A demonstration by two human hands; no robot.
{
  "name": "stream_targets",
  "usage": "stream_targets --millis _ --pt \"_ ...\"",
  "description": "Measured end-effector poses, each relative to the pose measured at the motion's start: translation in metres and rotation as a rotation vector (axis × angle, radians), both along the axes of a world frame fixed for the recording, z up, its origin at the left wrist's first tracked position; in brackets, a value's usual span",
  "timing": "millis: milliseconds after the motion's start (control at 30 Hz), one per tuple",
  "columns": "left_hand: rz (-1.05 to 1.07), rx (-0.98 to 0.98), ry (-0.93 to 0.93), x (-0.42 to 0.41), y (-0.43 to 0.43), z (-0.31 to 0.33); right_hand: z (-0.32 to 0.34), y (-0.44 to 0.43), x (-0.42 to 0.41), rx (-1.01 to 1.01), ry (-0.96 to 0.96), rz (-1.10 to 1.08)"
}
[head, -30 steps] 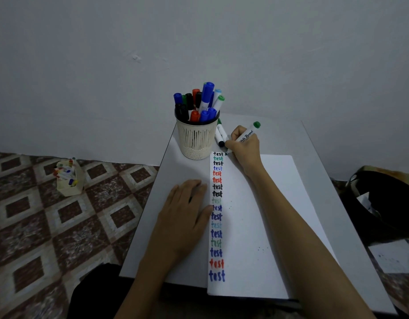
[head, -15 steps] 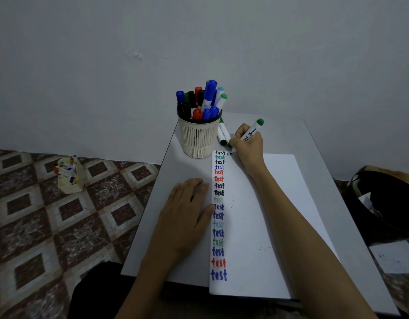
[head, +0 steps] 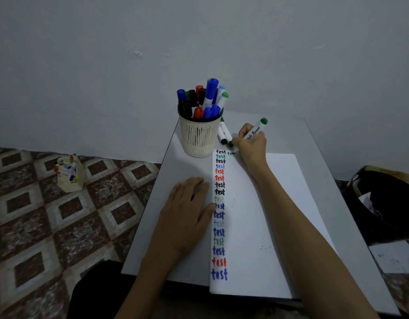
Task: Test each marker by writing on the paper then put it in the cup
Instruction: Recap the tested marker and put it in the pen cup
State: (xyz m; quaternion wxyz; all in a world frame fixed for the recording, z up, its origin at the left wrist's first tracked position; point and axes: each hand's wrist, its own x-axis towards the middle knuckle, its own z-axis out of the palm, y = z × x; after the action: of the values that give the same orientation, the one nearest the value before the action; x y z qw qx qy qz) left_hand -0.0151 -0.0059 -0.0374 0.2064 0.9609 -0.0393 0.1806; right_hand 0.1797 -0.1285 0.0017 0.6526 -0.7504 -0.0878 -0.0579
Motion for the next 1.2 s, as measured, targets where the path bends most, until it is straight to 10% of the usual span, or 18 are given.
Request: stream_targets --millis 833,1200 --pt "0.008 0.005 -0.032 -0.001 -0.001 -0.001 -0.006 0.001 0.006 0.001 0.019 -0.023" --pt "0.193 -0.181 -0.123 -0.003 0.007 0.004 0.011 -0.017 0.002 0.567 0.241 -0.043"
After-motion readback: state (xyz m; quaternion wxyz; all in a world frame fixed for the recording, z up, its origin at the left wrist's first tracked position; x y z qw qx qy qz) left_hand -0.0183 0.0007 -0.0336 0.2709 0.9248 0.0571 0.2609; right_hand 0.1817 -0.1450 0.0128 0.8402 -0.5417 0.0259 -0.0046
